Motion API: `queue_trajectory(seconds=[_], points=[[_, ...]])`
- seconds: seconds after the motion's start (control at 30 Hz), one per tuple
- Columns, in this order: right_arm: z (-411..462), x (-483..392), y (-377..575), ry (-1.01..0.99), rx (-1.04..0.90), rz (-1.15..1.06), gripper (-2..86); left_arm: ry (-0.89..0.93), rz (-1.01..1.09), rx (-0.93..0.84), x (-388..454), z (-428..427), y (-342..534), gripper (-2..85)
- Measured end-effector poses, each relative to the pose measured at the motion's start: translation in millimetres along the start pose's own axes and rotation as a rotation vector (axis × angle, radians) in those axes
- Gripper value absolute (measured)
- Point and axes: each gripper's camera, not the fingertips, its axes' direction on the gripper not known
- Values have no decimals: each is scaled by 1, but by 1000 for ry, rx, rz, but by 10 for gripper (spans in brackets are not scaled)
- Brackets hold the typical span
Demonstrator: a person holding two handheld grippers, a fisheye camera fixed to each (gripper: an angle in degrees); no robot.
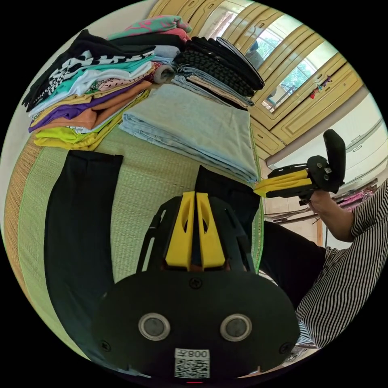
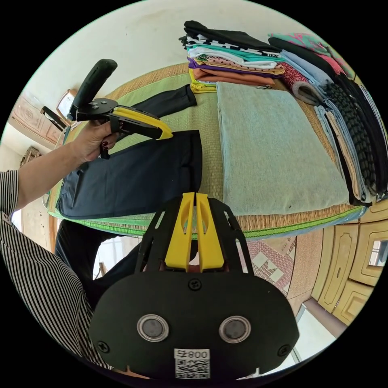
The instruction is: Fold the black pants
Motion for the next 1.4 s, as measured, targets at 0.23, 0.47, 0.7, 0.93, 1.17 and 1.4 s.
queue_trajectory(seconds=[0.23, 0.47, 0.7, 0.93, 1.17, 1.4], points=[[9, -4, -8, -42, -30, 66, 2, 23, -100, 5, -10, 14, 81, 25], [-20, -27, -11, -44, 33, 101, 1, 76, -311, 168, -11, -36, 233, 34], [-48, -86, -41, -134, 80, -17, 0, -27, -774, 135, 4, -79, 491, 32], [-34, -228, -100, -319, -14, -352, 1, -131, -1160, 245, 10, -115, 705, 30], [-16, -378, -159, -326, -111, -637, 1, -164, -1206, 239, 0, -113, 814, 19], [30, -484, -198, -281, -291, -785, -1, -132, -1203, 258, 4, -105, 908, 3]])
